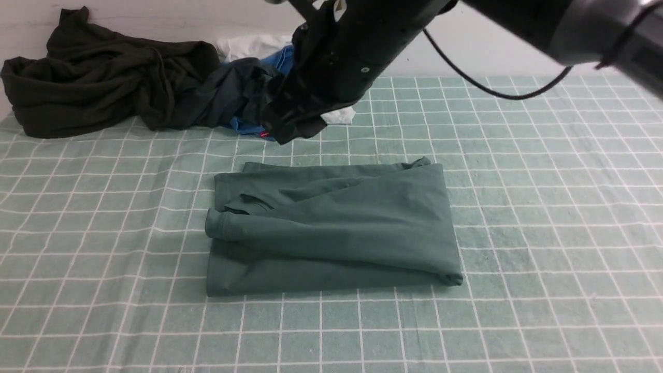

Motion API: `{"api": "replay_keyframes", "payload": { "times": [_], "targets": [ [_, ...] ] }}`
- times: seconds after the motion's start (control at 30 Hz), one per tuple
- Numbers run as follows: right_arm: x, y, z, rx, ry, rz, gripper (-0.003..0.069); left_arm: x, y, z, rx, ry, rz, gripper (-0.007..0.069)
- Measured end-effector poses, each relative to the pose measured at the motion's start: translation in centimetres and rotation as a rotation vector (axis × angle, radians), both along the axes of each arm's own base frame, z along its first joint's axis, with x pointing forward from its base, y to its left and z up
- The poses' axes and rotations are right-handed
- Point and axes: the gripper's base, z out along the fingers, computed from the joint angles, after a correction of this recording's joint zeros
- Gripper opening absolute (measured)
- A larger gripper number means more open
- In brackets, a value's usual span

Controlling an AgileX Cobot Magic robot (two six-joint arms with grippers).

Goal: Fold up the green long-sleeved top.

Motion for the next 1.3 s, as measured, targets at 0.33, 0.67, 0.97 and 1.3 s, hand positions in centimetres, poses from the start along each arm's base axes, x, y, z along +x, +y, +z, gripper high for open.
{"api": "replay_keyframes", "payload": {
  "times": [0.33,0.67,0.97,1.3],
  "targets": [
    [-9.8,-8.7,2.2,0.169,-0.142,-0.058,0.0058,-2.3,0.7,-1.0,-0.035,-0.121,-0.001,-0.0003],
    [-18.0,-16.0,1.5,0.358,-0.342,-0.08,-0.0014,-2.3,0.7,-1.0,-0.035,-0.121,-0.001,-0.0003],
    [-19.6,-17.5,0.6,0.372,-0.354,-0.082,-0.0014,-2.3,0.7,-1.0,-0.035,-0.121,-0.001,-0.0003],
    [-19.6,-17.4,-0.1,0.405,-0.365,-0.09,-0.0014,-2.3,0.7,-1.0,-0.035,-0.121,-0.001,-0.0003]
  ]
}}
